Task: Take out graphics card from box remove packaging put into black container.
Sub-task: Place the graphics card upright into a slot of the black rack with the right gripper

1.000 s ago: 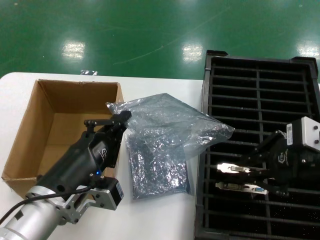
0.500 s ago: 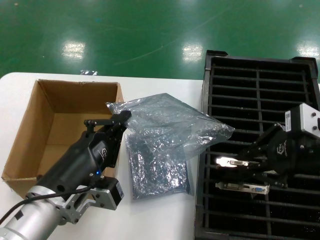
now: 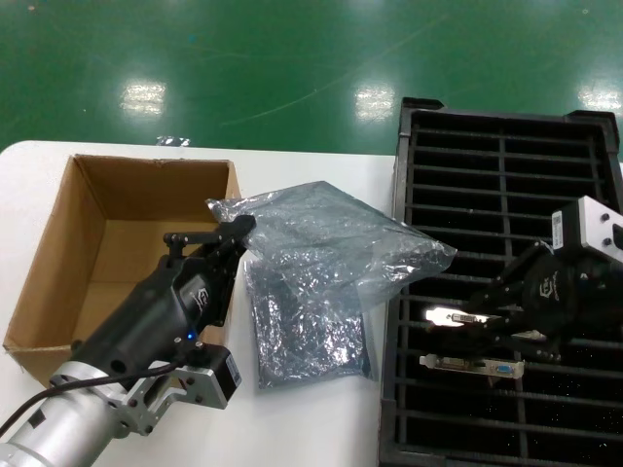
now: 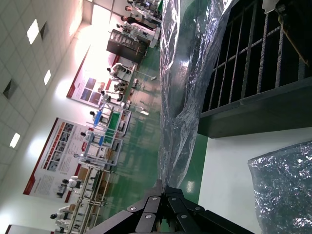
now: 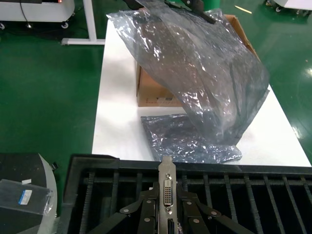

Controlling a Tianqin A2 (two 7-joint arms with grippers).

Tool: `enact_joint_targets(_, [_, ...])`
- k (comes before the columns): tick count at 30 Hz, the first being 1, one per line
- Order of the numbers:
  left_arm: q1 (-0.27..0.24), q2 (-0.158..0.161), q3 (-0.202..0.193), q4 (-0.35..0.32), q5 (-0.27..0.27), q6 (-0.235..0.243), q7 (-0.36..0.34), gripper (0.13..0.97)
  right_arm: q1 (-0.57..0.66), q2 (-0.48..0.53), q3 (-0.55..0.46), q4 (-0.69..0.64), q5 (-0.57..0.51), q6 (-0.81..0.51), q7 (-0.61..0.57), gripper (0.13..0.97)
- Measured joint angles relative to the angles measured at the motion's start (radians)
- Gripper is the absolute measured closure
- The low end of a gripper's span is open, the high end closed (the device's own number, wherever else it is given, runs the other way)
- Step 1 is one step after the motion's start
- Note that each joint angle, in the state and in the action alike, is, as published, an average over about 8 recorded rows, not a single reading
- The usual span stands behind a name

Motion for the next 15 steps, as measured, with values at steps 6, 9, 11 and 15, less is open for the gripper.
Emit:
enact_joint_targets(6, [0.000, 0.000, 0.000, 0.000, 0.000, 0.000, 0.000, 0.958, 0.011, -0.009, -0.005, -0.033, -0.006, 0.002, -0.015, 0.902])
enact_joint_targets(9, [0.000, 0.000, 0.000, 0.000, 0.000, 0.000, 0.000, 0.958, 0.017, -0.014, -0.009, -0.051, -0.009, 0.001, -0.022, 0.902])
enact_joint_targets(11, [0.000, 0.000, 0.000, 0.000, 0.000, 0.000, 0.000, 0.958, 0.021, -0.019, -0.012, -0.063, -0.011, 0.000, -0.028, 0.902])
enact_joint_targets(15, [0.000, 0.000, 0.000, 0.000, 0.000, 0.000, 0.000, 0.958, 0.028, -0.030, -0.019, -0.088, -0.016, 0.001, -0.038, 0.902])
